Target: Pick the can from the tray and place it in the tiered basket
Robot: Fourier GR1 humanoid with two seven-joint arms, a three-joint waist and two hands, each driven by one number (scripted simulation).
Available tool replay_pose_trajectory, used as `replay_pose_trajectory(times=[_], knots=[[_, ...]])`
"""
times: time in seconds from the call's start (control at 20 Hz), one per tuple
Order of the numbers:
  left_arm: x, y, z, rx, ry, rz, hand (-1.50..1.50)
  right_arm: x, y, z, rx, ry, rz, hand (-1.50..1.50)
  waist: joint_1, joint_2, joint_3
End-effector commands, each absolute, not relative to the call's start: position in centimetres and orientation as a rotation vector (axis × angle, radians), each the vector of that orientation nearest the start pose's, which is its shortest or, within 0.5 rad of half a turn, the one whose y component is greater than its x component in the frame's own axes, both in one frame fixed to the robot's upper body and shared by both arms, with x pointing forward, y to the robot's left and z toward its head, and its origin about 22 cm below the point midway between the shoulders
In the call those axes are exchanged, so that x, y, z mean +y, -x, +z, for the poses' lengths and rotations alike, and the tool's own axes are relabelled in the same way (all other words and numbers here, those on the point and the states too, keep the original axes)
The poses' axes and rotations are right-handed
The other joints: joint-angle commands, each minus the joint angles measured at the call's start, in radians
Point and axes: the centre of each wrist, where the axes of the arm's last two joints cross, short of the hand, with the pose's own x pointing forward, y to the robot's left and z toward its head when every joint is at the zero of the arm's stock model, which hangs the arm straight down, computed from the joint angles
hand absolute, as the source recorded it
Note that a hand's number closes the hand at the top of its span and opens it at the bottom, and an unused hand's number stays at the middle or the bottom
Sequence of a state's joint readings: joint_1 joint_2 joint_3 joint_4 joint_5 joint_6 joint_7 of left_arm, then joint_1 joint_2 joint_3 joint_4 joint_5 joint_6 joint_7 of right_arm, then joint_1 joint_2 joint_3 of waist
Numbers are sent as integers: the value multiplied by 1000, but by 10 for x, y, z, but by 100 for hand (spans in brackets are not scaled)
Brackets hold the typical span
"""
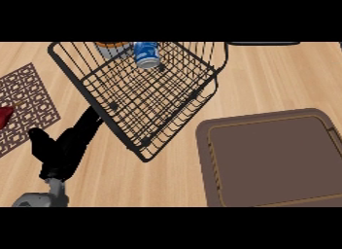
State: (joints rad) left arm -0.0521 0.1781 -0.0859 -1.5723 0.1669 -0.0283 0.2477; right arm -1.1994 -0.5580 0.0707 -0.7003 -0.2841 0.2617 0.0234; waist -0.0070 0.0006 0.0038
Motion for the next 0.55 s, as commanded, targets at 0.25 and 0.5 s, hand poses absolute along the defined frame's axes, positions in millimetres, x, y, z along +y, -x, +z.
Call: replay_pose_trajectory(times=[0.25, 0.5], knots=[[224, -276, 26, -1402, 131, -151, 0, -421, -409, 291, -1798, -1, 539, -150, 18, 14, -3], [221, -277, 37, -1408, 124, -179, 0, -457, -394, 290, -1818, 14, 491, -150, 37, 15, -2]])
